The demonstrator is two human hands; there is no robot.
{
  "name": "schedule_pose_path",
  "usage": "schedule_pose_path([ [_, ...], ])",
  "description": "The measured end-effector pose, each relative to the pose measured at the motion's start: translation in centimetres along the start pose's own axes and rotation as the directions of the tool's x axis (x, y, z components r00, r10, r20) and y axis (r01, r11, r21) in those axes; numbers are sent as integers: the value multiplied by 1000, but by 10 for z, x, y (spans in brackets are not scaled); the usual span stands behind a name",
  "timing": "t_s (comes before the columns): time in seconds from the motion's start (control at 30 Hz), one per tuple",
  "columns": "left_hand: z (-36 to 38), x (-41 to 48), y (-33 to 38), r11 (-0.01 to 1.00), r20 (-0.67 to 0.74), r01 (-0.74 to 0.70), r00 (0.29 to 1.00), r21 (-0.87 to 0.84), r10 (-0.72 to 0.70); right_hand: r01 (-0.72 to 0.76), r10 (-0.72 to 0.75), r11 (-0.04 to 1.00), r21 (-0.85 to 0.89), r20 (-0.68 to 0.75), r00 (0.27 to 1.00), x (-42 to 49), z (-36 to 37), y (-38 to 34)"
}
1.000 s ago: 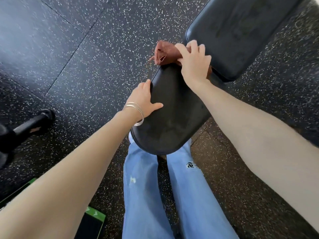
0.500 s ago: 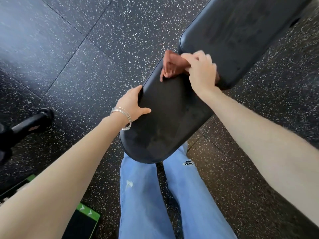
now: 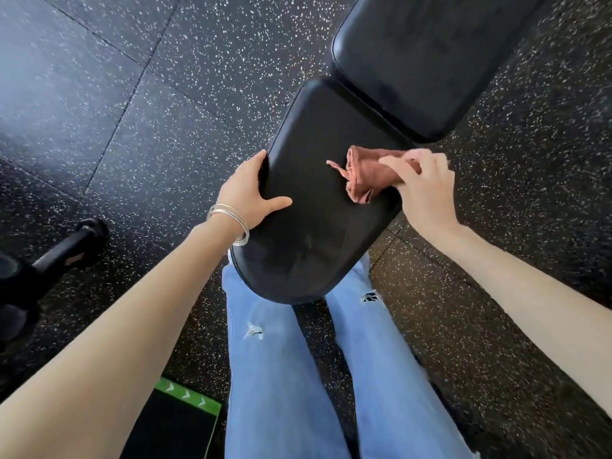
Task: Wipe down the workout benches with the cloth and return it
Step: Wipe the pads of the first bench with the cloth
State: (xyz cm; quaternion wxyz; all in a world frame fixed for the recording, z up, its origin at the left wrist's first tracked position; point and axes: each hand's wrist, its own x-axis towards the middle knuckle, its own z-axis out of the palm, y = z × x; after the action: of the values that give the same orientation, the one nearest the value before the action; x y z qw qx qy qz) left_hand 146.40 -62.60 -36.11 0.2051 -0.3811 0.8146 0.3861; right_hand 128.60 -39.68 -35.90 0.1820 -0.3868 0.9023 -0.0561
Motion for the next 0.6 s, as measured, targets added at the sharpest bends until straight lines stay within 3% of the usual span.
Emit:
schedule_pose_path([
  [0.1,-4,3,-10,997,49,-71,996,-4,71,-205,206,978,19,-70,976,23,4,-16],
  [0.23,-11,5,-23,988,143,-152,977,-34,155,-527,539,842,111,-159,827,5,22,-70],
  [0.47,-19,6,-37,975,199,-207,955,-73,218,-496,538,835,237,-160,828,-126,48,-203],
  [0.6,-21,2,-38,978,221,-181,955,-103,200,-442,461,884,151,-134,877,-129,42,-204],
])
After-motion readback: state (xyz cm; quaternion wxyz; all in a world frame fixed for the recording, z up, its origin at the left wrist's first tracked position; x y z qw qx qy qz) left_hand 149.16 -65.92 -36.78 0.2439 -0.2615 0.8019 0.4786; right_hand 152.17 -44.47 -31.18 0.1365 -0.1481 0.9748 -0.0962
